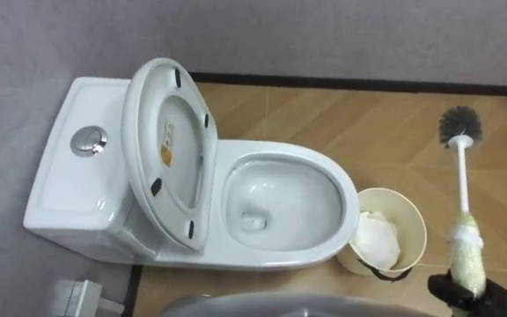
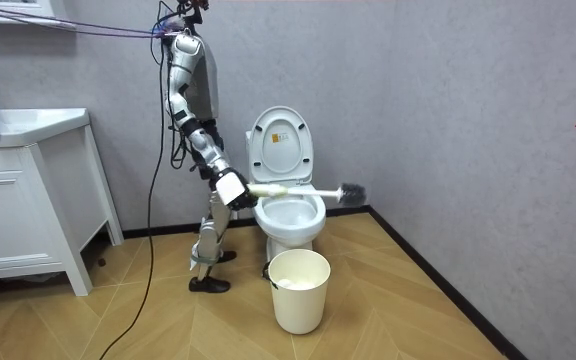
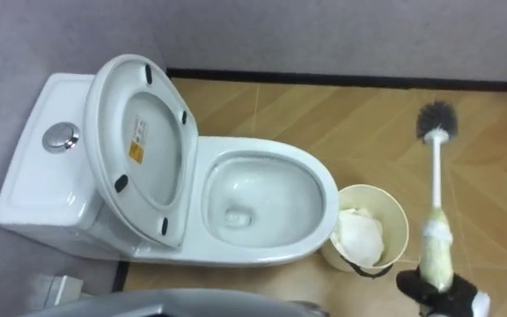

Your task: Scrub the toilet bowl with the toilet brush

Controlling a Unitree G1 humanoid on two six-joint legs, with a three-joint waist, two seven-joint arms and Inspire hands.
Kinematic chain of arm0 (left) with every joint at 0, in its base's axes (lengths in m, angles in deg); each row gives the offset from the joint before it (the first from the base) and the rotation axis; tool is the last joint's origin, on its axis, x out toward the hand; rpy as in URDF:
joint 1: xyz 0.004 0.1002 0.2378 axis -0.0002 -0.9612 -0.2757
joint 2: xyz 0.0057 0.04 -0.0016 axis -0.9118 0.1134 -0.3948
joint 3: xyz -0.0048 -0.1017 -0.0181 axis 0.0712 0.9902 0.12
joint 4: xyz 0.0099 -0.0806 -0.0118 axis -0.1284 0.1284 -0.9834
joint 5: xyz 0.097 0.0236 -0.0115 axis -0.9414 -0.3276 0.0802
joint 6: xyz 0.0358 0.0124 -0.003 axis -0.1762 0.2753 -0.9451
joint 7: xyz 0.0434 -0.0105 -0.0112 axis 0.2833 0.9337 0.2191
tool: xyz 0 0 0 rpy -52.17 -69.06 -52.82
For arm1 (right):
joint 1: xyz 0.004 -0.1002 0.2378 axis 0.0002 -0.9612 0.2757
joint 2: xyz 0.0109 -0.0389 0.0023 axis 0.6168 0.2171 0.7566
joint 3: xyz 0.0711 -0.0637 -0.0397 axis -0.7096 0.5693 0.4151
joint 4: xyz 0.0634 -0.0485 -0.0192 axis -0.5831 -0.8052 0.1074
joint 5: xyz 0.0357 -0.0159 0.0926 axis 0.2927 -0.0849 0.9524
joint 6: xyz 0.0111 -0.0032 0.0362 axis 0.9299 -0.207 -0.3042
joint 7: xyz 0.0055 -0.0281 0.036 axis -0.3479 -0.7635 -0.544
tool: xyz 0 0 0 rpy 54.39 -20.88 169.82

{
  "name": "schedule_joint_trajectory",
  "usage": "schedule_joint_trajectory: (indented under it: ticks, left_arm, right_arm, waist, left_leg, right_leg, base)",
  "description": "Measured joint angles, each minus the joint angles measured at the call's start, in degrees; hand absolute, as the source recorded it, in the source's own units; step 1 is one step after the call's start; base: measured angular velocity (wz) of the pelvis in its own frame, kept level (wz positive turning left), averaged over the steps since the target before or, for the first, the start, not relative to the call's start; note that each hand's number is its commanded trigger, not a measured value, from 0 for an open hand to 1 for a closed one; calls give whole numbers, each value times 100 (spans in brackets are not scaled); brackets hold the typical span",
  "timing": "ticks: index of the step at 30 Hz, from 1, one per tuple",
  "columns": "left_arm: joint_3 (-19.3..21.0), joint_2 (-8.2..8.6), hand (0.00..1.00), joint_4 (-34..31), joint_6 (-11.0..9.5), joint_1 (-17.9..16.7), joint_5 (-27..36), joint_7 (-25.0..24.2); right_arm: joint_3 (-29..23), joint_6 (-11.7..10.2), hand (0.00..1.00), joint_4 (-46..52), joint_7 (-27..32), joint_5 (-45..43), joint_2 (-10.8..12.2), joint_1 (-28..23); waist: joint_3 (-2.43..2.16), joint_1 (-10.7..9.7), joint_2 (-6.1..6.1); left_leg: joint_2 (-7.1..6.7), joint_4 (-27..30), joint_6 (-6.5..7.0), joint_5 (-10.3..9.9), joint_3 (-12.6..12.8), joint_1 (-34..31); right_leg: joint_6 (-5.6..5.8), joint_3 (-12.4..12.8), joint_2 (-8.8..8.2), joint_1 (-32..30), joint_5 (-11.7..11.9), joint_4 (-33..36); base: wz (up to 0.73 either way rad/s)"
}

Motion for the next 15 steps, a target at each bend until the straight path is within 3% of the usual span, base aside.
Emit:
schedule_joint_trajectory:
  ticks: [4, 6, 7, 15]
  left_arm:
    - [-28, 11, 0, 6, 0, 237, -347, -9]
    - [-76, 11, 0, 6, -8, 348, -344, -33]
    - [-77, 11, 0, 9, -7, 392, -338, -93]
    - [-127, 5, 0, 367, 59, 572, -353, -291]
  right_arm:
    - [13, 2, 100, -694, -17, -396, 33, 99]
    - [15, 2, 11, -946, -17, -506, 35, 153]
    - [14, 6, 0, -1126, -22, -626, 34, 212]
    - [81, 251, 0, -1887, -397, -1233, 33, 427]
  waist:
    - [-6, -86, 39]
    - [-5, -98, 56]
    - [6, -99, 73]
    - [23, -178, 76]
  left_leg:
    - [4, -3, 0, 0, 0, 32]
    - [5, -4, 0, 0, 2, 61]
    - [5, -14, 0, 0, 2, 104]
    - [8, -168, 0, 0, 112, 250]
  right_leg:
    - [-9, 66, 8, 5, 8, 6]
    - [-10, 104, 12, 15, 8, 8]
    - [-10, 141, 14, 39, 8, 8]
    - [-6, 229, 26, 80, 6, -6]
  base:
    - [-9]
    - [-11]
    - [-14]
    - [-6]
